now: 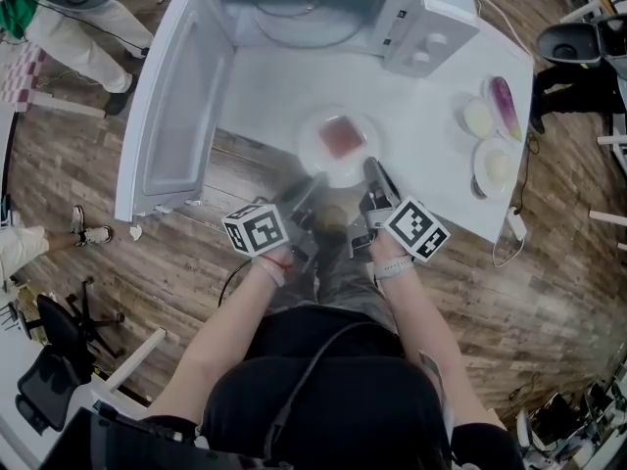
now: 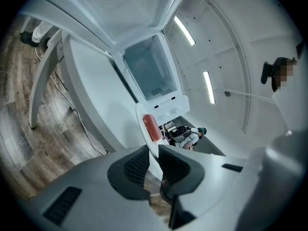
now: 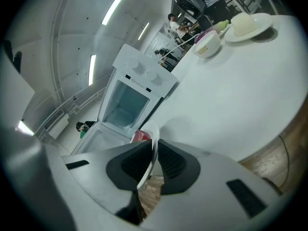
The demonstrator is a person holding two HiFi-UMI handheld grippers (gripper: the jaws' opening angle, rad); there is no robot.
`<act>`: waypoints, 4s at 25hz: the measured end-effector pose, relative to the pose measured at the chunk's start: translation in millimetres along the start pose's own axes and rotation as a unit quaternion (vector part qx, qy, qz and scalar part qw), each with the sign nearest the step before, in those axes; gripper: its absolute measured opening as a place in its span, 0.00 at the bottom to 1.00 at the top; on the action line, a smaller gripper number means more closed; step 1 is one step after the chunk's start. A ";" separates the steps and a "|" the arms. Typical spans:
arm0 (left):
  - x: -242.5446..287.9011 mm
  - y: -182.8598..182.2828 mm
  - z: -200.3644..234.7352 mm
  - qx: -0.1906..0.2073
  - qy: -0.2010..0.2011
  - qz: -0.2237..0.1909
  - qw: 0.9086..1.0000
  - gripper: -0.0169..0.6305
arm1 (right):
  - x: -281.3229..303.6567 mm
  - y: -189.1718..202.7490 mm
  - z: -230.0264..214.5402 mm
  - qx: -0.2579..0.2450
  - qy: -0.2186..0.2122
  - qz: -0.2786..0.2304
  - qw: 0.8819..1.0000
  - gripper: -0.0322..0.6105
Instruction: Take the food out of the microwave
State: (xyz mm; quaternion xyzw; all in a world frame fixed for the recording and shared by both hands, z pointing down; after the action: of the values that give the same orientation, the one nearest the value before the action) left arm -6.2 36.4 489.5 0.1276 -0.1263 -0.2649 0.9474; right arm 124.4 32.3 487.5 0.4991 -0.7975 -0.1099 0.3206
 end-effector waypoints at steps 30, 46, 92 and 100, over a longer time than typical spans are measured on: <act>-29.2 20.4 23.4 -0.009 0.008 0.033 0.999 0.12 | -17.6 44.5 -10.3 0.022 0.034 -0.013 0.999 0.14; -32.3 24.5 30.6 -0.009 0.009 0.046 0.999 0.12 | -19.9 53.9 -15.5 0.032 0.046 -0.016 0.998 0.13; 8.9 13.4 35.5 -0.100 -0.001 0.004 0.995 0.10 | -33.3 63.3 -27.1 0.032 0.052 0.008 0.998 0.17; 11.3 11.9 31.7 -0.104 -0.001 0.002 0.995 0.10 | -25.2 76.2 -11.2 0.041 0.038 0.037 0.998 0.17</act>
State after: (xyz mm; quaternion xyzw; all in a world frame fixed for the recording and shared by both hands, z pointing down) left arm -1.1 34.6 524.8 0.0284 -0.0992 -0.2749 0.9559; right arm 83.5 92.2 523.8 0.4855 -0.8066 -0.0461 0.3339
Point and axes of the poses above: the fingertips, and each gripper's own axes: x forward along the fingers, z to its left, y out of its underside, the point moved 2 cm from there along -x, backward along the fingers, and after that the axes turned 5 degrees about -x, right-handed, at the moved point
